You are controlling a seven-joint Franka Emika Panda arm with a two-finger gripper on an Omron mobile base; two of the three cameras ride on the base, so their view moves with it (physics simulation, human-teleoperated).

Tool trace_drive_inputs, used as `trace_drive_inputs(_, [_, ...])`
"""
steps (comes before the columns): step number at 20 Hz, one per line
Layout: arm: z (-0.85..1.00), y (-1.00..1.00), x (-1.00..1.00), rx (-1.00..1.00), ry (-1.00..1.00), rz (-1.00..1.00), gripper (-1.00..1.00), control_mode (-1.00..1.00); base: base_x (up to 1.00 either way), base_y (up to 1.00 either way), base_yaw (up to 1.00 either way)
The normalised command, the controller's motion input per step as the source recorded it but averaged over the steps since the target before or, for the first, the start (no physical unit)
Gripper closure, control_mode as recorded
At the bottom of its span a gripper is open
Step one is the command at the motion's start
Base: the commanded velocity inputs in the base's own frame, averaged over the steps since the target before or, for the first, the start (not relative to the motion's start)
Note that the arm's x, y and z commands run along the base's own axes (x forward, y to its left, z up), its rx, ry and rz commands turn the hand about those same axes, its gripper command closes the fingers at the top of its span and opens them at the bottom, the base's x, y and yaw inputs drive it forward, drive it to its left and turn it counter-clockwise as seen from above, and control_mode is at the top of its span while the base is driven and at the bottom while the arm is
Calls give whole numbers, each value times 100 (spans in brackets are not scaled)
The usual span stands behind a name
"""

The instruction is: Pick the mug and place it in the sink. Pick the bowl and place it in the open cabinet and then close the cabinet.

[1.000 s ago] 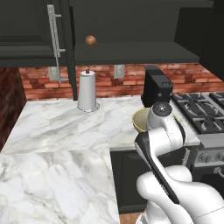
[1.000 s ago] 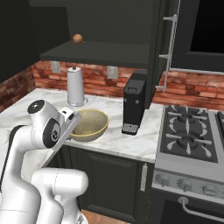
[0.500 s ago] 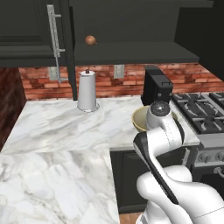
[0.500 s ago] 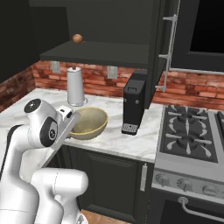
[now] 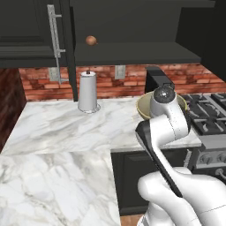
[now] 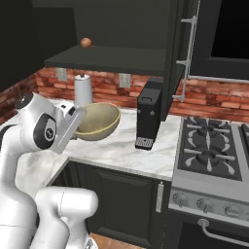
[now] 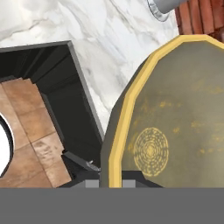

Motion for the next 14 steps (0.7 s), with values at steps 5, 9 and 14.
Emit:
trace_drive_inputs(5, [98,0,-21,15,-1,8,100,-100,0,0,0])
trace_drive_inputs(9, [87,0,-26,11,0,11,100,-100,0,0,0])
trace_drive_inputs(14, [77,0,-20,2,-1,5,100,-100,0,0,0])
